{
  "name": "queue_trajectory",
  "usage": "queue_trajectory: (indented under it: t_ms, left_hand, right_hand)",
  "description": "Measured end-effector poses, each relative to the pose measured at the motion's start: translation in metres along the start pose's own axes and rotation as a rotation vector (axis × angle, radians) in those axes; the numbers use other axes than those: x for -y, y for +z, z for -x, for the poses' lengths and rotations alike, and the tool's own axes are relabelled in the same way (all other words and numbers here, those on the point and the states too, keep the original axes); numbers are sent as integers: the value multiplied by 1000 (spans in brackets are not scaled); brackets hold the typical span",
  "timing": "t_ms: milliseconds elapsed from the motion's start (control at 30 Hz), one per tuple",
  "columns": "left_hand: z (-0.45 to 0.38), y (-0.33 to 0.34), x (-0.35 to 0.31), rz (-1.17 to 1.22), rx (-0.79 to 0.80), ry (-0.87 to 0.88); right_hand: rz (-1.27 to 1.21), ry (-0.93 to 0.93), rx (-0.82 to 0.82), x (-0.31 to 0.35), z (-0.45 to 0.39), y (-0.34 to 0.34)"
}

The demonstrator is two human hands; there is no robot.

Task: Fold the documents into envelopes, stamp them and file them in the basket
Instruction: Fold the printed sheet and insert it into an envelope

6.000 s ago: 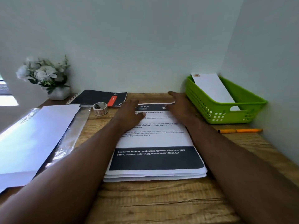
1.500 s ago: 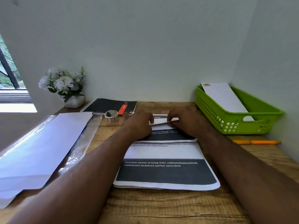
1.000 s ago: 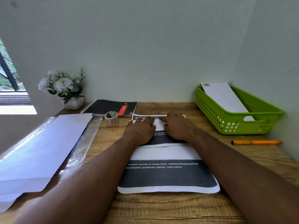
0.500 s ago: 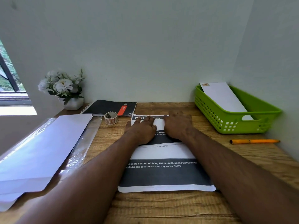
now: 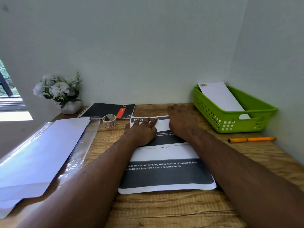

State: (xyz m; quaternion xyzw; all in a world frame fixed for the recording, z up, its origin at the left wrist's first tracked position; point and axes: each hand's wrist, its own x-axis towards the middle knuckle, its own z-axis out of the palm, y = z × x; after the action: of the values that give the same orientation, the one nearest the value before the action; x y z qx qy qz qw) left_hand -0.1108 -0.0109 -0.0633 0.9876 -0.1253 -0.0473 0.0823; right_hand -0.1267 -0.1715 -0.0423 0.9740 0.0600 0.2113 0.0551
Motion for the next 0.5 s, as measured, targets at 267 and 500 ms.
queue_trajectory:
  t_ms: [267, 500]
  left_hand:
    - [-1, -5, -9, -32, 11, -53]
    - [11, -12, 7, -223, -113, -146]
  right_hand:
    - [-320, -123, 344, 7, -6, 30]
    - [-354, -101, 356, 3, -6, 29]
